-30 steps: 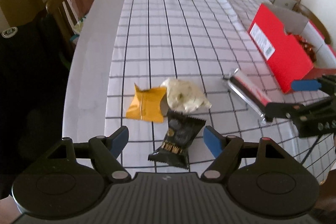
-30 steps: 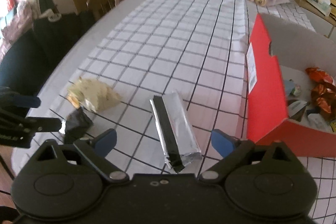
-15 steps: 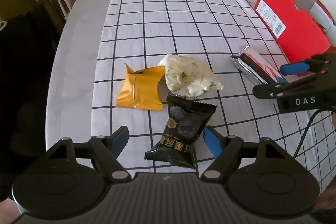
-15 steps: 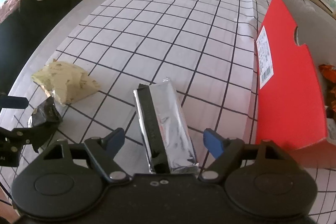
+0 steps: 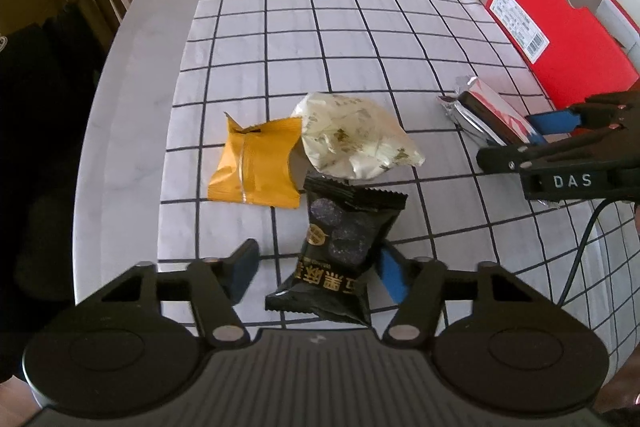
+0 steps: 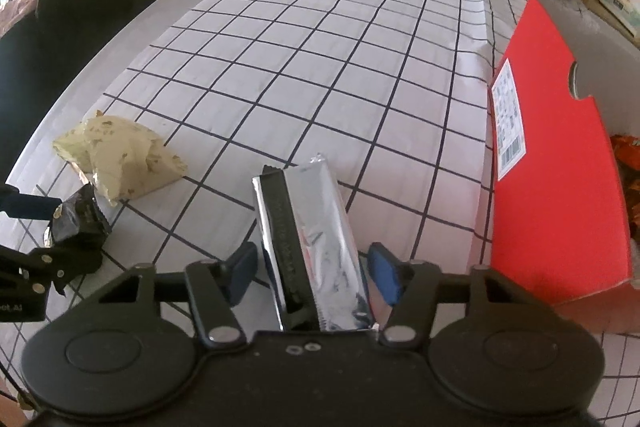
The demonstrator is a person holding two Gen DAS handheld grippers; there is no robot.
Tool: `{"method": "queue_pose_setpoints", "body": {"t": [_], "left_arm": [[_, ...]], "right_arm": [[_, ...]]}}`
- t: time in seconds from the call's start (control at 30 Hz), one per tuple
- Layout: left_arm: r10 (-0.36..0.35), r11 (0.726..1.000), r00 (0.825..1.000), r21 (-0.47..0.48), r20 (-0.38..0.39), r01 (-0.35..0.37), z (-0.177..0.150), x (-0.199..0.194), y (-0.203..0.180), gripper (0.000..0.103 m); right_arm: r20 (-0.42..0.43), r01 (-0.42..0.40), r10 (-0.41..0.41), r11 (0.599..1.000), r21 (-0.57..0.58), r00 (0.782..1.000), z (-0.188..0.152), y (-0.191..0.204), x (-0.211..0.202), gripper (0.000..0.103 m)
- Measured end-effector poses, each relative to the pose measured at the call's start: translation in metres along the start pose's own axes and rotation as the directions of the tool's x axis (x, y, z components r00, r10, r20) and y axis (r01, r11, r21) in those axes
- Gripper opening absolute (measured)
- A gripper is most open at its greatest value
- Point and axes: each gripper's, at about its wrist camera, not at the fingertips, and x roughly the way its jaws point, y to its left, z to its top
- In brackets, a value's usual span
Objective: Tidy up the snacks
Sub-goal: 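Grasp the black packet with the left gripper while the right grasps the silver bar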
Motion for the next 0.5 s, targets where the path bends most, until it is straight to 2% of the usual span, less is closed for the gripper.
{"method": "queue_pose_setpoints", "body": {"t": [0.17, 0.27, 0.5], "left_arm": [[0.017, 1.000, 1.000, 0.015, -0.001, -0.017, 0.001, 0.000, -0.005, 0.046], [0.017, 1.000, 1.000, 0.013, -0.009, -0.017, 0.001, 0.000, -0.008, 0.037], [0.018, 1.000, 1.000, -0.023, -0.015, -0.018, 0.001, -0.001, -0.003, 0.033]], "right_arm": [[0.016, 0.013, -0.013, 1.000, 0.015, 1.000, -0.002, -0.001, -0.002, 0.045], [0.021, 0.015, -0.016, 0.999, 0.037, 1.000, -0.005, -0.001, -0.005, 0.043], [0.031, 0.026, -0.030, 0.995, 0.095, 0.999, -0.015, -0.002, -0.013, 0.041]]}}
